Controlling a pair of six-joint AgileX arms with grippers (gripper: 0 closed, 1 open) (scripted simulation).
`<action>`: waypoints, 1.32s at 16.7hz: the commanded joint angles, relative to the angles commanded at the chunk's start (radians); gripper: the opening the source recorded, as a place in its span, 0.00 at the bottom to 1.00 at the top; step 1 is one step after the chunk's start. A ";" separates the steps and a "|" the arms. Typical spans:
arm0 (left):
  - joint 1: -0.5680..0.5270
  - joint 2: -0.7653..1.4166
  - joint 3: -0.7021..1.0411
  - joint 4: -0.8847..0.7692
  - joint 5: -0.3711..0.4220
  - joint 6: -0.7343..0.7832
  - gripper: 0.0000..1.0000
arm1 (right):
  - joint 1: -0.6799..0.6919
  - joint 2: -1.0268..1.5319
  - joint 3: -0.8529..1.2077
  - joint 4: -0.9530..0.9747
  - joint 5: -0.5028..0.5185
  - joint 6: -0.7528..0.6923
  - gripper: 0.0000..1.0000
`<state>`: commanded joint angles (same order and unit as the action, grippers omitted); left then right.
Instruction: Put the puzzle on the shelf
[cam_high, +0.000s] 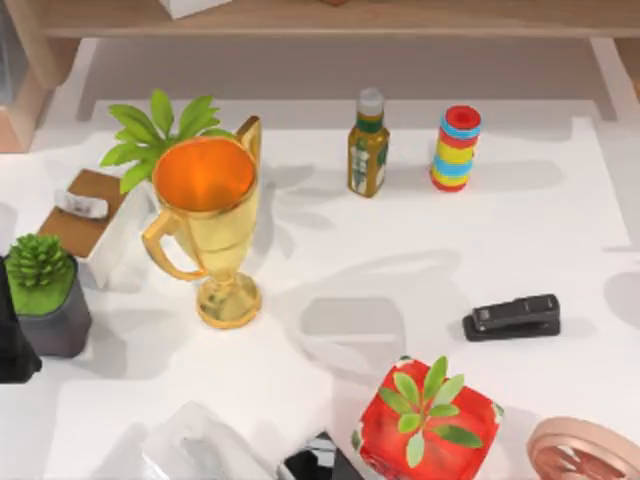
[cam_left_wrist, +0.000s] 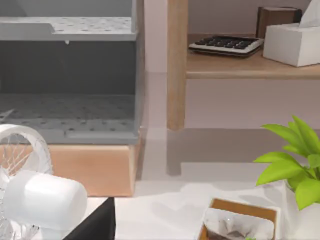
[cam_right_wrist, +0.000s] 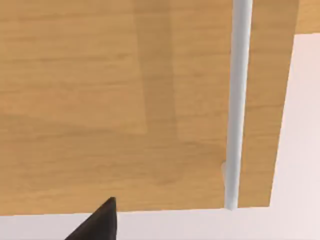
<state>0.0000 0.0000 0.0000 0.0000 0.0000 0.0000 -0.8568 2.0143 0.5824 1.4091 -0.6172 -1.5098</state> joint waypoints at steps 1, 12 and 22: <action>0.000 0.000 0.000 0.000 0.000 0.000 1.00 | -0.019 -0.007 0.054 -0.073 0.029 0.016 1.00; 0.000 0.000 0.000 0.000 0.000 0.000 1.00 | 0.088 0.026 0.989 -1.408 0.342 0.355 1.00; 0.000 0.000 0.000 0.000 0.000 0.000 1.00 | 0.385 0.322 1.709 -2.563 0.484 0.776 1.00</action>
<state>0.0000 0.0000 0.0000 0.0000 0.0000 0.0000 -0.4721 2.3366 2.2913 -1.1543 -0.1329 -0.7340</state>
